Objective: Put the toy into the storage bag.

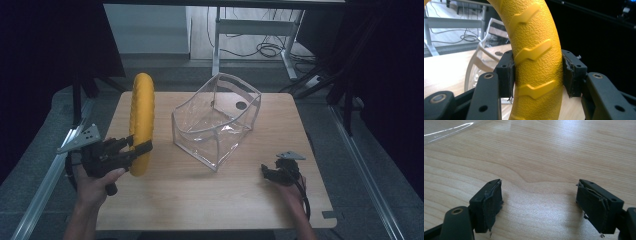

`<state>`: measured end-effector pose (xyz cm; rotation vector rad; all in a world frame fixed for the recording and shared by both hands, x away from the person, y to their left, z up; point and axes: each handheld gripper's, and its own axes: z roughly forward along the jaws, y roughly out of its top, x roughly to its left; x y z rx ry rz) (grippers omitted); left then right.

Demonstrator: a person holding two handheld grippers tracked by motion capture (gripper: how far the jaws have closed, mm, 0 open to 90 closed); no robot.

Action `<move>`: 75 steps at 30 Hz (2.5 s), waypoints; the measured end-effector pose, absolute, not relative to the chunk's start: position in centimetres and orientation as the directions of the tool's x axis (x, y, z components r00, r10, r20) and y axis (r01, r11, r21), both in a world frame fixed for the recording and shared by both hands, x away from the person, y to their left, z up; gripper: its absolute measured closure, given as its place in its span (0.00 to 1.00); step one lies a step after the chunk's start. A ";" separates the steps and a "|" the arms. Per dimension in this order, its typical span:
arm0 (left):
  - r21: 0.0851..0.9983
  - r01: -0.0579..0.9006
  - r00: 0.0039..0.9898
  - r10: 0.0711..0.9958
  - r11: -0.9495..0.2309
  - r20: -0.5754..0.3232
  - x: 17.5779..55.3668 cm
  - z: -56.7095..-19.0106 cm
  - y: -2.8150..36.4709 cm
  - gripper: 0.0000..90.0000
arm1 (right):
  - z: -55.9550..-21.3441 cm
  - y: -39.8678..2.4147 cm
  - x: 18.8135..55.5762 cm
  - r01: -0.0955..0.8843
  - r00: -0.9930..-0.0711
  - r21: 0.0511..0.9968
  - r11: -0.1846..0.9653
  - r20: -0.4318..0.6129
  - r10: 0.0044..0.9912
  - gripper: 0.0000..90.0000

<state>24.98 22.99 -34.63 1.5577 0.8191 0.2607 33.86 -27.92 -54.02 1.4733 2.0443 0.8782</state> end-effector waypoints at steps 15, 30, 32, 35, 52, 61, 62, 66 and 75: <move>0.953 0.282 0.682 0.675 0.111 -0.280 26.7 -32.8 21.3 0.57 | -54.0 -27.9 33.9 0.650 -0.311 0.728 0.217 -0.004 0.950 0.23; 0.961 0.241 0.717 0.643 0.132 -0.269 27.7 -30.2 20.1 0.57 | -54.0 -27.9 33.9 0.648 -0.313 0.730 0.219 -0.007 0.950 0.23; 0.963 0.231 0.723 0.638 0.135 -0.263 27.7 -29.6 20.0 0.57 | -54.0 -27.9 33.9 0.649 -0.312 0.729 0.218 -0.006 0.950 0.23; 0.964 0.221 0.732 0.628 0.145 -0.263 27.7 -28.7 19.8 0.57 | -54.0 -27.9 33.9 0.649 -0.312 0.729 0.218 -0.006 0.950 0.23; 0.968 0.190 0.760 0.600 0.162 -0.249 29.9 -25.7 16.4 0.57 | -54.0 -27.9 33.9 0.649 -0.311 0.729 0.215 -0.003 0.950 0.23; 0.965 0.192 0.764 0.590 0.177 -0.260 31.3 -25.3 15.3 0.57 | -54.0 -27.9 33.9 0.650 -0.311 0.728 0.216 -0.004 0.950 0.23; 0.965 0.193 0.762 0.592 0.179 -0.262 31.5 -25.3 15.3 0.57 | -54.0 -27.9 33.9 0.649 -0.313 0.729 0.218 -0.005 0.950 0.23; 0.962 0.201 0.757 0.594 0.183 -0.271 32.1 -25.3 15.0 0.57 | -54.0 -27.9 33.9 0.649 -0.310 0.729 0.217 -0.006 0.951 0.23; 0.962 0.205 0.768 0.580 0.178 -0.271 33.2 -24.9 13.6 0.57 | -54.0 -27.9 33.9 0.650 -0.309 0.729 0.215 -0.005 0.951 0.23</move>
